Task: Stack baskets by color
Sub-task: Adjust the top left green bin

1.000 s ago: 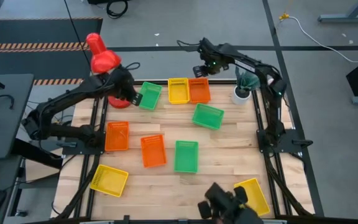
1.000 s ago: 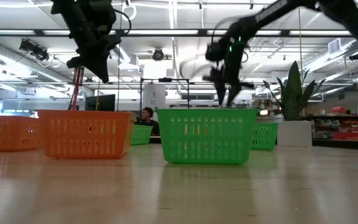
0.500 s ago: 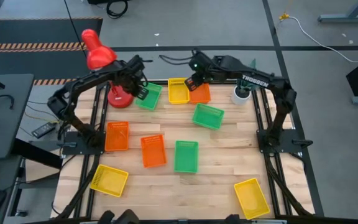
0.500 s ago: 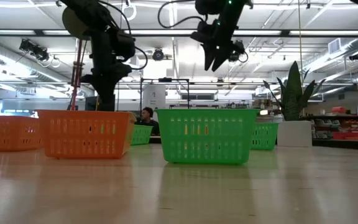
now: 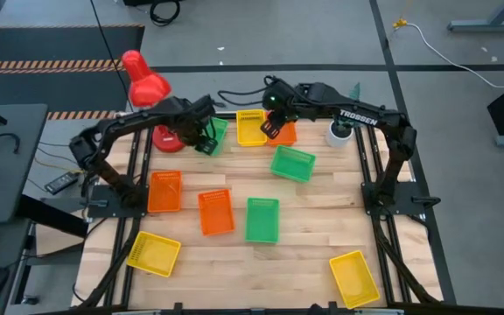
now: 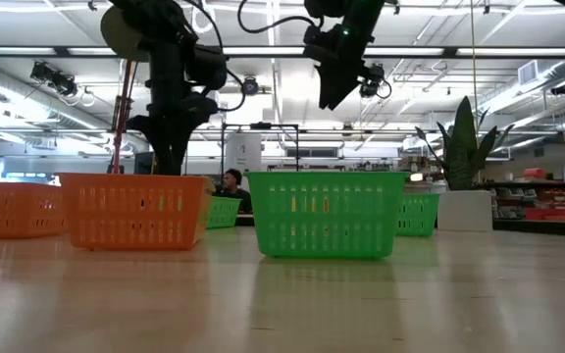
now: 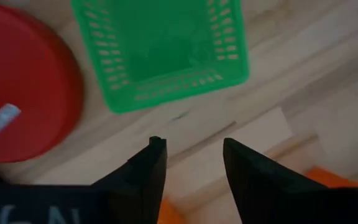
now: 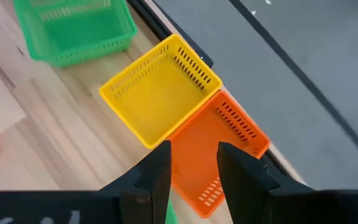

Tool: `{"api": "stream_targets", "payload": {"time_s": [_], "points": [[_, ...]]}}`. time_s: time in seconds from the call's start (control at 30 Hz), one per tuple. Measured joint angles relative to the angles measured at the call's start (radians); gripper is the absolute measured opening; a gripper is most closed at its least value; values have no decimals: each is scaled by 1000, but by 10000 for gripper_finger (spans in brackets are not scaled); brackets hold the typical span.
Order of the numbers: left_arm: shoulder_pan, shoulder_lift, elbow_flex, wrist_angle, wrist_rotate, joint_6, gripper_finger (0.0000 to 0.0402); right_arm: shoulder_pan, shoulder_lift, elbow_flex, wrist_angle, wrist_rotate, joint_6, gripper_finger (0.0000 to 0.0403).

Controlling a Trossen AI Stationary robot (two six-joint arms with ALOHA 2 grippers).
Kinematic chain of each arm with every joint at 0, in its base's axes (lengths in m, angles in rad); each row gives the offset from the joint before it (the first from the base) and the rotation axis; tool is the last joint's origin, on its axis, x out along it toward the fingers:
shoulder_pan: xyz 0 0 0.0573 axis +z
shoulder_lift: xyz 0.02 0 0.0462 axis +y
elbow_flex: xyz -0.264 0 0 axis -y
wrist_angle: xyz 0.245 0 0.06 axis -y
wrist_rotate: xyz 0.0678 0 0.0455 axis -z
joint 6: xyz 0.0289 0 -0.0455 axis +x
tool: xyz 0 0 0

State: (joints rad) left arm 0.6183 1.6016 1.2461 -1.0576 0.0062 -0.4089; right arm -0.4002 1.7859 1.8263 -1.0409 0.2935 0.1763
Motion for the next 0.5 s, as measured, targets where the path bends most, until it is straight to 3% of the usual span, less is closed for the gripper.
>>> {"api": "stream_targets", "payload": {"time_s": [0.27,0.5], "points": [[-126,0,-120,194,-15,-277,159,-72,0,0,0,-76,-205,134],[-236,0,-200,232,-136,-661,157,-167,-26,-1,-3,-162,-352,134]]}}
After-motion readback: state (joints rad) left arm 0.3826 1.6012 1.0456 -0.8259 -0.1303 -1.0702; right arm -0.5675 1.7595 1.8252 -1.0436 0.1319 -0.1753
